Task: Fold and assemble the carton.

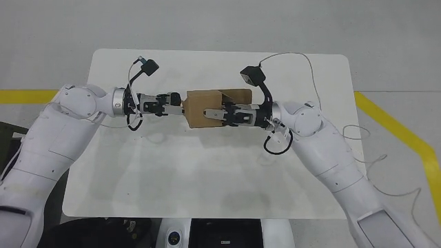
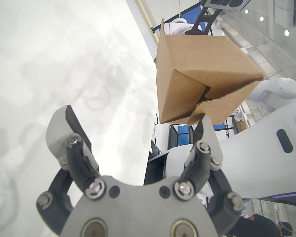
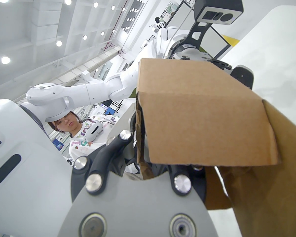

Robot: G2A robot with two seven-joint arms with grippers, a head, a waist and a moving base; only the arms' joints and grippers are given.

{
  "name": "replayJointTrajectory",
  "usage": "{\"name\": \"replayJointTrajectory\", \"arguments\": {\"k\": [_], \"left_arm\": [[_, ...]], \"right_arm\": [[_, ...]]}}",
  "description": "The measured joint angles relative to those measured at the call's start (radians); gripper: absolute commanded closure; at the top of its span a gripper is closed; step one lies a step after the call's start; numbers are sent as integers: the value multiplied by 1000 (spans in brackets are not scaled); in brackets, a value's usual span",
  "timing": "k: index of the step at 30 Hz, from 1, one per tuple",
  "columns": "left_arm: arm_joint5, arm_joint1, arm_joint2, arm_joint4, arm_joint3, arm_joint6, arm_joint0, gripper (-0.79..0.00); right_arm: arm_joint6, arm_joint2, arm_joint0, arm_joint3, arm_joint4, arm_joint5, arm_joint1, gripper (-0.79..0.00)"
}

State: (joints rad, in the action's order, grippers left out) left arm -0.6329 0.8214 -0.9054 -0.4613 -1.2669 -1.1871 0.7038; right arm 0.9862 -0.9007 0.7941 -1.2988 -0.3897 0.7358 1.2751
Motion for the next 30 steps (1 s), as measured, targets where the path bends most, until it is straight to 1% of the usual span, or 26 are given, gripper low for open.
{"name": "replayJointTrajectory", "arguments": {"k": [14,30], "left_arm": [[-1,6,19,-19,-13,1,-8,-785],[-7,11,41,-33,-16,7,-14,-785]], "right_arm": [[9,41,-29,32,-38,26,20,0],[11,42,-29,59,-44,35,27,0]]}}
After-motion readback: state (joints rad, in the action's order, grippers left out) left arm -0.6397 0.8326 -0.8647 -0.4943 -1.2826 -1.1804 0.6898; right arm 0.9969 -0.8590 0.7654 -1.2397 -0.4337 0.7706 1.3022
